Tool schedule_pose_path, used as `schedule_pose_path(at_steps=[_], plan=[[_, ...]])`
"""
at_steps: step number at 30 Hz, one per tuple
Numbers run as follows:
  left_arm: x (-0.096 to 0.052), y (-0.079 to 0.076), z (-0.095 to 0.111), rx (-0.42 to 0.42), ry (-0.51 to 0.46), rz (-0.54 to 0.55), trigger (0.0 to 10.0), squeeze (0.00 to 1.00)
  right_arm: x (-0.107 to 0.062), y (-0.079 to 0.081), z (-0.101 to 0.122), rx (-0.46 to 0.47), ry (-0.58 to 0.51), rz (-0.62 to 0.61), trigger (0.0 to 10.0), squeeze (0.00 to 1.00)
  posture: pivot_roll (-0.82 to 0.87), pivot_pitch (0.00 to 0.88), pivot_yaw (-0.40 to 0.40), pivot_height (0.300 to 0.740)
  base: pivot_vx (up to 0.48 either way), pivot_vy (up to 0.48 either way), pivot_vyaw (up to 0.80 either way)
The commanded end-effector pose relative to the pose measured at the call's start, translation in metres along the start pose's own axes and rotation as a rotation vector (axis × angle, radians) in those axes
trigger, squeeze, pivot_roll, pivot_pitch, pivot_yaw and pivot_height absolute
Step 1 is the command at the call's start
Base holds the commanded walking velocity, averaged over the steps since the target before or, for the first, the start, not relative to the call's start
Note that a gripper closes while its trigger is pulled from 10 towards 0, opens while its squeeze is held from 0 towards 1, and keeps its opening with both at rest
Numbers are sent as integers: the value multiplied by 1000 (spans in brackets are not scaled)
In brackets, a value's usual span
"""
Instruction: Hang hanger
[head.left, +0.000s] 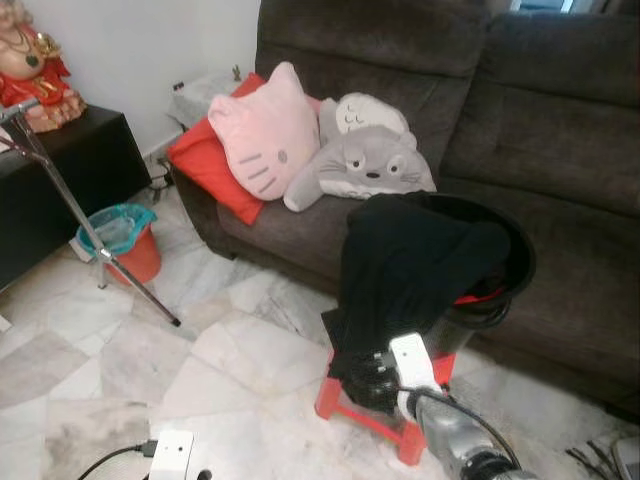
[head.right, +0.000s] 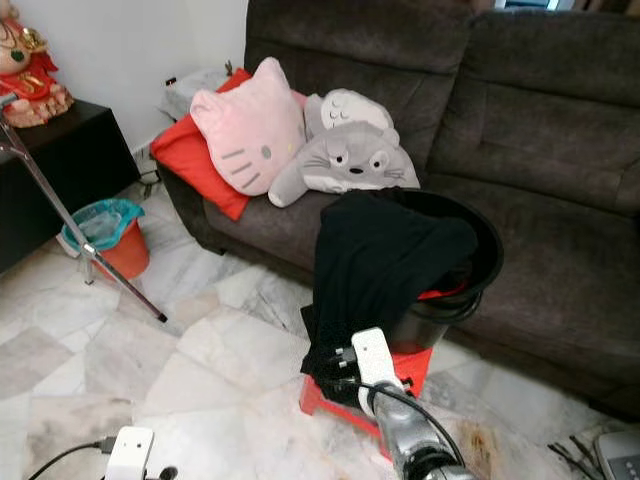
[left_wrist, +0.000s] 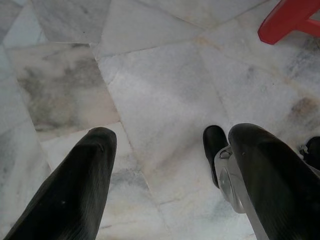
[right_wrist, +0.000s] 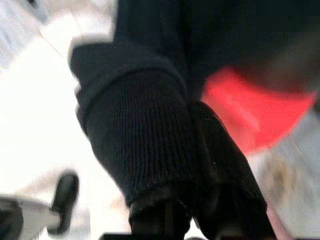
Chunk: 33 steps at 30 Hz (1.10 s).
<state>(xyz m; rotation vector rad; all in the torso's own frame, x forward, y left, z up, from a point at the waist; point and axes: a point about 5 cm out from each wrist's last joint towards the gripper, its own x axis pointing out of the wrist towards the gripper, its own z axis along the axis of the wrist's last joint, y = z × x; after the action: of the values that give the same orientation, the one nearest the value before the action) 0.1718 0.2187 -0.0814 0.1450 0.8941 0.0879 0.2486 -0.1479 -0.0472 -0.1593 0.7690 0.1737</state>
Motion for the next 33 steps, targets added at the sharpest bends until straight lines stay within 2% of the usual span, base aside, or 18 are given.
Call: schedule_pose_path(at_steps=[1,4,6,8,9,17,18,20,26,33], plan=[[-1,-1,-4,3,13,0,10000,0,-3,-1,-15,26,51,-28,10000,0,-56,0,35,740,0,0,0],[-1,-1,-5,14,18,-3,10000,0,-6,-2,-31,63,94,-55,10000,0,-57,0,35,740,0,0,0],[-2,-1,-8,17,21,-4,10000,0,-9,-2,-40,153,101,-80,10000,0,-56,0,33,740,0,0,0],[-3,-1,-9,19,23,-5,10000,0,-11,-2,-46,180,100,-100,10000,0,-59,1,34,740,0,0,0],[-3,-1,-12,25,28,-7,10000,0,-13,-2,-53,180,109,-118,10000,0,-60,10,34,740,0,0,0],[-5,-1,-17,12,34,-6,10000,0,-20,-2,-72,219,143,-147,10000,0,-62,42,35,740,0,0,0],[-5,-1,-17,6,34,-2,10000,0,-22,-3,-75,278,138,-168,10000,0,-62,42,35,740,0,0,0],[-5,-1,-17,2,33,0,10000,0,-24,-10,-78,338,143,-213,10000,0,-59,49,36,740,0,0,0],[-5,0,-18,-12,38,5,10000,0,-28,-22,-85,291,181,-253,10000,0,-58,42,33,740,0,0,0],[-6,0,-18,-22,37,11,10000,0,-31,-21,-93,302,207,-274,10000,0,-51,39,35,740,0,0,0]])
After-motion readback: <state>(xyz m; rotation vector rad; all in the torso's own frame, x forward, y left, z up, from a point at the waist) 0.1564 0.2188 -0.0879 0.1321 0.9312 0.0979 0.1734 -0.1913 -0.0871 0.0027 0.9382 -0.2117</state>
